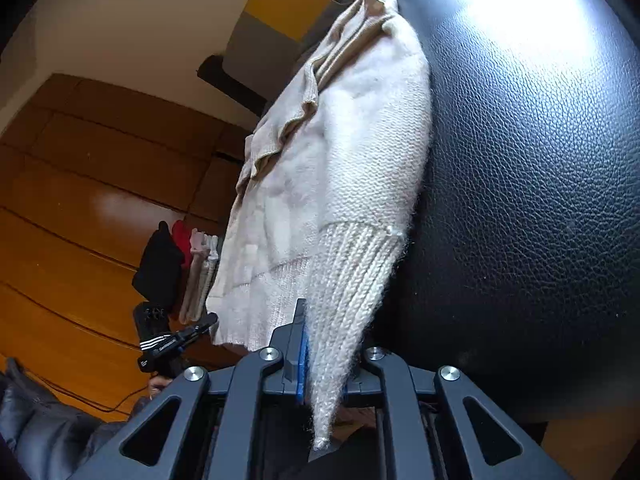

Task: Fold clothes
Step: 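Grasp the ribbed hem with both grippers and lift it toward the collar, then fold the hem over the sweater body with both grippers and release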

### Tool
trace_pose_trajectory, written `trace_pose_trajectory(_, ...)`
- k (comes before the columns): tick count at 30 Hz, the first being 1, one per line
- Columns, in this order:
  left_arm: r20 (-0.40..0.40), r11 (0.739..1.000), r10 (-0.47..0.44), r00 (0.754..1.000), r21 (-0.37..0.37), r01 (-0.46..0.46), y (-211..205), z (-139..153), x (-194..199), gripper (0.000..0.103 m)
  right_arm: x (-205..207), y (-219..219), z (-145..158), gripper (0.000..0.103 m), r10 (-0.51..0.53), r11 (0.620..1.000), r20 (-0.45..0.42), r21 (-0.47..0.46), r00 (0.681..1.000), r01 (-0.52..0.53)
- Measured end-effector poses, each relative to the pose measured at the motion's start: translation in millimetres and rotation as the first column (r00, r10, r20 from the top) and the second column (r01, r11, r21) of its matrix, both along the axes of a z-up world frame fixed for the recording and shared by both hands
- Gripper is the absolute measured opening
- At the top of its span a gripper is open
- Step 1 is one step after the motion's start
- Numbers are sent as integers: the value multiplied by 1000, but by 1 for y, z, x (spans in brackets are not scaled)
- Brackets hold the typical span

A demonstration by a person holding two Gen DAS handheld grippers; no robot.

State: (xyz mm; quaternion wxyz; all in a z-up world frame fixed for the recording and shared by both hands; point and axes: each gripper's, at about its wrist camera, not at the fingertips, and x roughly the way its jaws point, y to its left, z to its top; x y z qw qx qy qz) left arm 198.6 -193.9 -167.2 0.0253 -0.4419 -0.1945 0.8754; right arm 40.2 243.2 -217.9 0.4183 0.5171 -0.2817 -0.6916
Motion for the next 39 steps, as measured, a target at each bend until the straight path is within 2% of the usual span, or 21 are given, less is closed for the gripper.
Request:
trace_pose_trajectory(2, 2, 998, -28, 1000, -63, 28, 8, 1, -3, 38, -1, -2, 1, 9, 0, 1000, 18, 15, 1000, 0)
trace_pose_trajectory(4, 17, 998, -5, 1000, -58, 6, 4, 2, -4, 16, 0, -4, 5, 7, 4, 999, 11, 50, 1000, -4)
trace_pose_trajectory(5, 18, 1000, 7, 1000, -21, -7, 0, 2, -3, 7, 1, -8, 8, 8, 5, 997, 1, 75, 1000, -6)
trace_pose_trajectory(8, -12, 996, 2, 1000, 89, -1, -5, 6, 3, 6, 7, -22, 17, 8, 60, 988, -20, 141, 998, -57)
trace_pose_trajectory(10, -51, 987, -40, 998, 155, 47, -3, 16, 7, 6, 9, -26, 25, 8, 81, 986, -38, 149, 996, -75)
trace_pose_trajectory(11, -74, 980, -51, 996, 189, 65, -5, 21, 8, 6, 9, -27, 29, 8, 84, 987, -50, 138, 995, -76)
trace_pose_trajectory(14, -156, 948, -56, 986, 301, 102, -20, 38, 6, 6, -6, -20, 52, 8, 61, 998, -93, 2, 994, -61)
trace_pose_trajectory(16, -209, 927, -48, 977, 354, 122, -32, 48, 2, 6, -15, -27, 66, 8, 80, 996, -111, -41, 991, -85)
trace_pose_trajectory(19, -266, 910, -31, 963, 392, 137, -46, 63, -11, 7, -27, -38, 80, 8, 100, 992, -129, -68, 987, -110)
trace_pose_trajectory(22, -327, 899, -8, 945, 412, 150, -63, 80, -34, 7, -48, -37, 89, 8, 74, 991, -142, -98, 987, -89)
trace_pose_trajectory(25, -382, 885, 17, 924, 436, 164, -83, 95, -70, 7, -81, -38, 103, 8, 33, 990, -163, -127, 986, -54)
trace_pose_trajectory(28, -408, 882, 42, 912, 444, 158, -103, 103, -122, 7, -128, -47, 115, 8, 2, 992, -193, -127, 981, -27)
trace_pose_trajectory(31, -372, 887, 86, 924, 451, 99, -123, 94, -179, 7, -182, -58, 114, 8, -27, 994, -191, -106, 981, 6)
trace_pose_trajectory(34, -291, 887, 148, 945, 463, 4, -142, 64, -238, 7, -241, -74, 91, 8, -68, 997, -140, -56, 988, 60)
trace_pose_trajectory(37, -141, 877, 191, 971, 470, -104, -153, 18, -282, 7, -282, -84, 60, 8, -94, 995, -70, 10, 993, 95)
trace_pose_trajectory(39, -56, 884, 193, 980, 444, -148, -153, -11, -293, 6, -293, -90, 36, 7, -85, 994, -22, 67, 996, 86)
